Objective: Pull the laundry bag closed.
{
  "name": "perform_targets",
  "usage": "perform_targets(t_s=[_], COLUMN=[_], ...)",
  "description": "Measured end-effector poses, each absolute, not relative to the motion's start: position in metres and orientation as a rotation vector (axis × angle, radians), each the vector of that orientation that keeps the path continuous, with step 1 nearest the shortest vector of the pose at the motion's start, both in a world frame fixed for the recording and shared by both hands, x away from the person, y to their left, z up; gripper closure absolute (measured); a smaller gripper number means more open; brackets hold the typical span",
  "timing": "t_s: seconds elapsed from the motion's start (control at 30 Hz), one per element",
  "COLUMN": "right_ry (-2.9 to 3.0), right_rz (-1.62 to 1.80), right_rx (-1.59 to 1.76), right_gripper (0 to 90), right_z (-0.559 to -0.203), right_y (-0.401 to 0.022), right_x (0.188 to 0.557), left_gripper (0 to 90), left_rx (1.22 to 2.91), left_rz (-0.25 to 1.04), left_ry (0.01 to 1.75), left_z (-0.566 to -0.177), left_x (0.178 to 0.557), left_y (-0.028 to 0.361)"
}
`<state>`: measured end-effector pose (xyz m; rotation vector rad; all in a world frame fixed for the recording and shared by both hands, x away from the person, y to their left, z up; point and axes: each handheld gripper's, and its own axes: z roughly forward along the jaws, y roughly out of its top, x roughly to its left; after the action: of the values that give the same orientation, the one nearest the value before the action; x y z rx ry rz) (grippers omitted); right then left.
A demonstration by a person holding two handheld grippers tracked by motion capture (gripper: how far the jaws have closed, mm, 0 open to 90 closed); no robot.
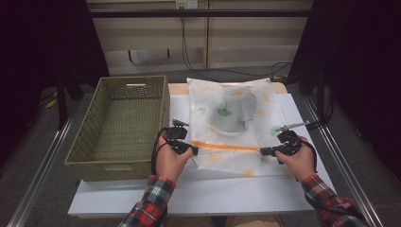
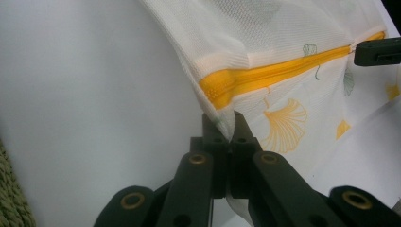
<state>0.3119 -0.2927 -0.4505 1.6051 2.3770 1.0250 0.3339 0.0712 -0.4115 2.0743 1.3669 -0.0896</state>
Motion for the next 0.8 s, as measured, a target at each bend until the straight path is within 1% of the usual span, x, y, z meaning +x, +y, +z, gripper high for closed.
perform_targets(t_s=[0.8], right_ry=[2.356], right_rz=[1.001], right_rx=[1.621], right_gripper=[90.0], right_z=[-0.450], right_y=[-0.306], right_x=[0.310], left_gripper=[89.3], left_rx=[2.074], left_rz=[-0.087], left_ry=[1.366], left_z=[-0.410], left_x=[0.335], left_y=[0.073])
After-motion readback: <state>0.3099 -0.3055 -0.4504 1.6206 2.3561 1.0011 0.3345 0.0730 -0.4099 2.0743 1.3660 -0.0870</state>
